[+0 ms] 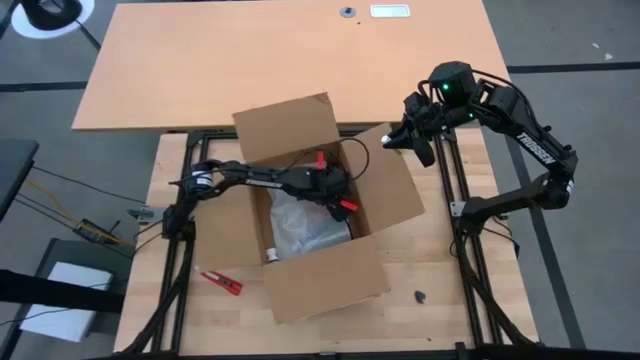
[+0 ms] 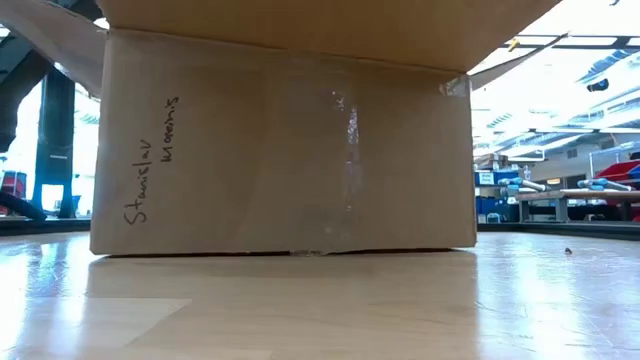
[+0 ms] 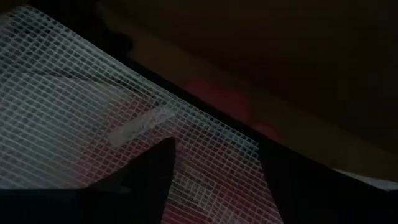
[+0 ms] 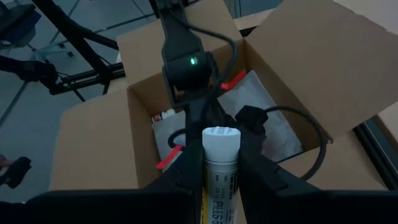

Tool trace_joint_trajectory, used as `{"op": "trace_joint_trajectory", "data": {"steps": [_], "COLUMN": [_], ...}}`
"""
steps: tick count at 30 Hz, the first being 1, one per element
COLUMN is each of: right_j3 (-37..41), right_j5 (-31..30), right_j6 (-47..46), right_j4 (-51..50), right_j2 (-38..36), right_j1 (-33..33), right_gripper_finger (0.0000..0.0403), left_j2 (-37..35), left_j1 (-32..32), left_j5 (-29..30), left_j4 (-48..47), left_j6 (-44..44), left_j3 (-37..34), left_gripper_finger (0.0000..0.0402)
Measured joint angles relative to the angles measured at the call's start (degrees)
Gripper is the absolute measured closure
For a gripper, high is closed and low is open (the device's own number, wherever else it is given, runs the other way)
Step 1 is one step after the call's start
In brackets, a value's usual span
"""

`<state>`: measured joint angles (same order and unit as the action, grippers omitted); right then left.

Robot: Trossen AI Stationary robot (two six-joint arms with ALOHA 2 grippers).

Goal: Unpack boxes
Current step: Put the white pill bottle into the zip bag

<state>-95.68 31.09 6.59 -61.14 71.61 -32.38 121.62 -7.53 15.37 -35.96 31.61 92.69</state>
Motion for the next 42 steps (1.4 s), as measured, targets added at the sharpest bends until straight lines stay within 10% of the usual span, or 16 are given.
{"op": "trace_joint_trajectory", "data": {"steps": [8, 18, 42], "right_j3": [0.0, 0.0, 0.0], "right_j5": [0.0, 0.0, -0.2], "right_j6": [0.0, 0.6, 1.6], "right_j4": [-0.1, -0.5, -0.5], "right_j2": [0.0, 0.0, 0.0], "right_j1": [0.0, 0.0, 0.0], "right_gripper_finger": [0.0335, 0.0335, 0.0335], "left_j2": [3.5, 4.2, -11.2], "left_j1": [0.0, 0.0, 0.5], "left_j5": [1.0, 0.3, -4.5], "left_j4": [3.5, 2.2, -17.4], "left_j6": [1.9, -0.8, -5.4], "left_j3": [0.3, 0.4, 17.1], "left_gripper_finger": [0.0173, 0.0387, 0.0399]}}
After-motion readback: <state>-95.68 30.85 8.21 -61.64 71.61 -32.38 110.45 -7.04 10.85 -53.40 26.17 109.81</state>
